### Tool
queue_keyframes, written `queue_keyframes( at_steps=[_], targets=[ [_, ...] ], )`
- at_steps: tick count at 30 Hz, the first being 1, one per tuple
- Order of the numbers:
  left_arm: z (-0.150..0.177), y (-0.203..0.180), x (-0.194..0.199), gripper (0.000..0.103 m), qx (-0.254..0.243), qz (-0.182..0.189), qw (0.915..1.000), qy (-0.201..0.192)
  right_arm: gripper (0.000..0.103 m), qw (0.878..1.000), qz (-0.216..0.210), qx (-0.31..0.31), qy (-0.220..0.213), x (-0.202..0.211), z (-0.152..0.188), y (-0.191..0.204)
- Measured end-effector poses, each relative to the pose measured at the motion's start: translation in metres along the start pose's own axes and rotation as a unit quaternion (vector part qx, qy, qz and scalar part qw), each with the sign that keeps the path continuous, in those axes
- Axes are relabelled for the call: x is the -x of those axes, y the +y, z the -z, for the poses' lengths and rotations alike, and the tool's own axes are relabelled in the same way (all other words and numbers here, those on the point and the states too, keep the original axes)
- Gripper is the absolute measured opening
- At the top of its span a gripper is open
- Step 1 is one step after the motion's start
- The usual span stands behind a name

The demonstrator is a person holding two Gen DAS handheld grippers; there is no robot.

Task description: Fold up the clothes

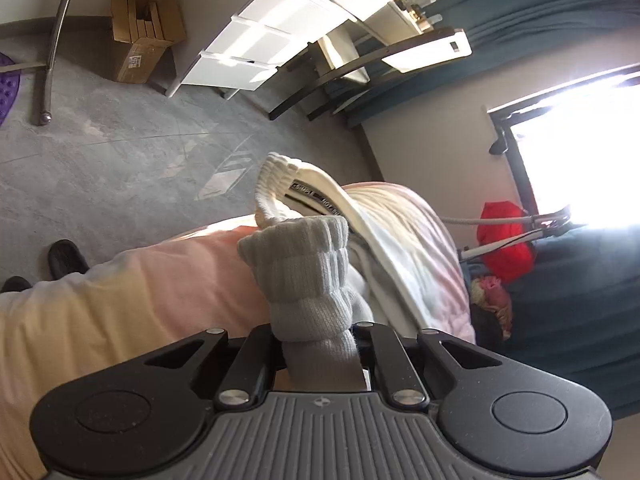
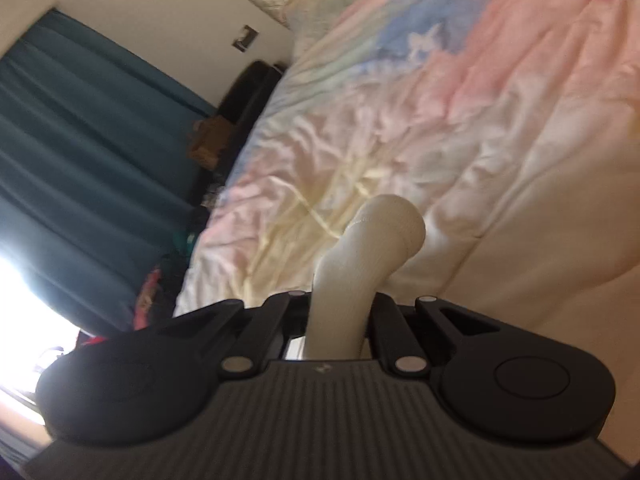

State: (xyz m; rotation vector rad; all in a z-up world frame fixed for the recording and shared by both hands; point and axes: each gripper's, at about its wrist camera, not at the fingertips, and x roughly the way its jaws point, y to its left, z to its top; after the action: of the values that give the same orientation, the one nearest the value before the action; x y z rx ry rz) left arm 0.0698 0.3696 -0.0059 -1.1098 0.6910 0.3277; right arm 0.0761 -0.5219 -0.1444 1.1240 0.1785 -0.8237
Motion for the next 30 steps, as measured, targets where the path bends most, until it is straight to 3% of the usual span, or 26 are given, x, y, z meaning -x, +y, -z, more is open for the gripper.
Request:
queue_keyframes(
  at_steps=[3, 5, 9, 12, 13, 14, 15, 16, 17, 19, 24, 30],
  targets=[
    [0.014, 0.025, -0.003, 0.011, -0.045, -0.042, 0.9979, 0.020, 0.006, 0.997, 0.065, 0.018, 0.032, -0.014, 0.002, -0.019],
    [0.025, 0.033, -0.014, 0.013, -0.081, -0.067, 0.9939, 0.033, 0.006, 0.996, 0.074, 0.021, 0.050, -0.020, 0.003, -0.028],
    [0.043, 0.038, -0.015, 0.030, -0.126, -0.080, 0.9881, 0.039, 0.010, 0.994, 0.084, 0.051, 0.043, -0.014, 0.005, -0.025],
    [0.050, 0.024, -0.010, 0.053, -0.166, -0.101, 0.9803, 0.034, 0.012, 0.994, 0.073, 0.070, 0.032, -0.002, 0.002, -0.013],
    [0.053, 0.019, -0.004, 0.066, -0.181, -0.106, 0.9774, 0.029, 0.018, 0.993, 0.069, 0.089, 0.029, 0.002, 0.000, -0.007],
    [0.054, 0.015, 0.000, 0.073, -0.202, -0.116, 0.9724, 0.017, 0.024, 0.991, 0.064, 0.115, 0.022, 0.006, 0.000, 0.002],
    [0.056, 0.010, 0.005, 0.087, -0.223, -0.122, 0.9671, -0.002, 0.049, 0.989, 0.058, 0.139, 0.014, 0.011, 0.000, 0.010],
    [0.058, 0.005, 0.009, 0.095, -0.244, -0.127, 0.9611, -0.021, 0.077, 0.987, 0.049, 0.156, 0.000, 0.017, 0.000, 0.016],
    [0.060, 0.000, 0.013, 0.098, -0.265, -0.133, 0.9543, -0.040, 0.089, 0.984, 0.041, 0.171, -0.016, 0.023, 0.000, 0.023],
    [0.067, -0.013, 0.025, 0.103, -0.298, -0.133, 0.9428, -0.070, 0.091, 0.976, 0.021, 0.211, -0.054, 0.041, 0.003, 0.040],
    [0.094, -0.055, 0.036, 0.103, -0.368, -0.100, 0.9158, -0.125, 0.091, 0.949, -0.078, 0.295, -0.081, 0.085, 0.022, 0.081],
    [0.166, -0.118, 0.027, 0.103, -0.438, -0.017, 0.8862, -0.150, 0.091, 0.899, -0.212, 0.380, -0.058, 0.135, 0.067, 0.115]
  ],
)
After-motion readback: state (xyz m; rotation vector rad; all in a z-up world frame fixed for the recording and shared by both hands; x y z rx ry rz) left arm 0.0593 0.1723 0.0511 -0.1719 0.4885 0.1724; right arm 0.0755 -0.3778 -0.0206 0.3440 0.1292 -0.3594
